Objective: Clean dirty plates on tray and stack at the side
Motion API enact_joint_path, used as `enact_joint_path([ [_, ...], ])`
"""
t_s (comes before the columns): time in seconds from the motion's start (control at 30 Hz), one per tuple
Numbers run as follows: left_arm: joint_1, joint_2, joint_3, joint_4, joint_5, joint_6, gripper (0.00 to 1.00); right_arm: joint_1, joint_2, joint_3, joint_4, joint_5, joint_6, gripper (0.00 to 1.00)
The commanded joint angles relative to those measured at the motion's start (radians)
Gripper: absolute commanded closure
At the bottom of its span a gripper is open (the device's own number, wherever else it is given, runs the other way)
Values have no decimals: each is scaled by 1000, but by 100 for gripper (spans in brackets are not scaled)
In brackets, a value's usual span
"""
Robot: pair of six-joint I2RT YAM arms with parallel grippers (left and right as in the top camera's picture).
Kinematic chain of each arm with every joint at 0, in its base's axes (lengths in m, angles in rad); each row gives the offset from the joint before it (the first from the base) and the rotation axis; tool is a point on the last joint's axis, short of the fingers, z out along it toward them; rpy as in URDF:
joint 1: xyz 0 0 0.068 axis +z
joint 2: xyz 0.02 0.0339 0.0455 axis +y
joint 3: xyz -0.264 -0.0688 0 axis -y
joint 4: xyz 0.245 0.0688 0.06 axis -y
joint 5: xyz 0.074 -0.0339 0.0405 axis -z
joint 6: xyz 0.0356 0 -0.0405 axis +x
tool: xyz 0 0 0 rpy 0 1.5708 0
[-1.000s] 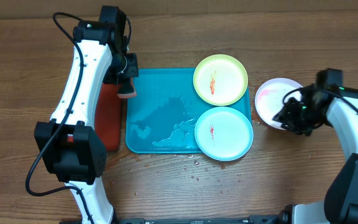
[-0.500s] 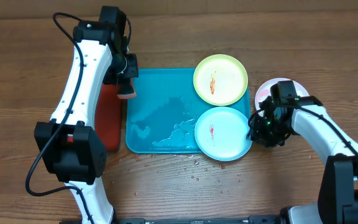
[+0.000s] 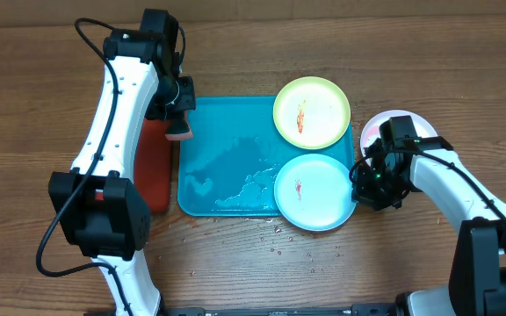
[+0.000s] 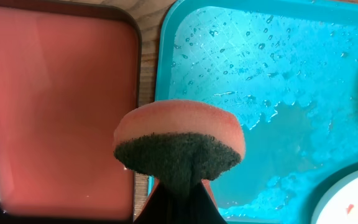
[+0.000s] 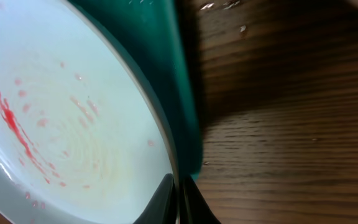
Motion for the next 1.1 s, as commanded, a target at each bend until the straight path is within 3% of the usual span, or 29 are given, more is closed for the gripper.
enact_joint_path([
  [0.0,-5,-2,14,-1,11,-3,96,51,-16,-2,1,-81,11,96],
  [0.17,-5,-2,14,4,11,-3,96,159,-16,36,68,-129,140,96],
  [0.33,-5,-2,14,6,11,-3,96,347,-15,53,278,27,415,96],
  [0.53,-5,-2,14,6,11,-3,96,485,20,53,455,140,544,96],
  [0.83,-5,-2,14,6,11,-3,96,535,130,53,612,211,772,96],
  [0.97,-5,-2,14,7,10,-3,96,535,168,53,639,183,786,96],
  [1.07,-5,-2,14,10,10,-3,96,535,169,56,639,179,755,86],
])
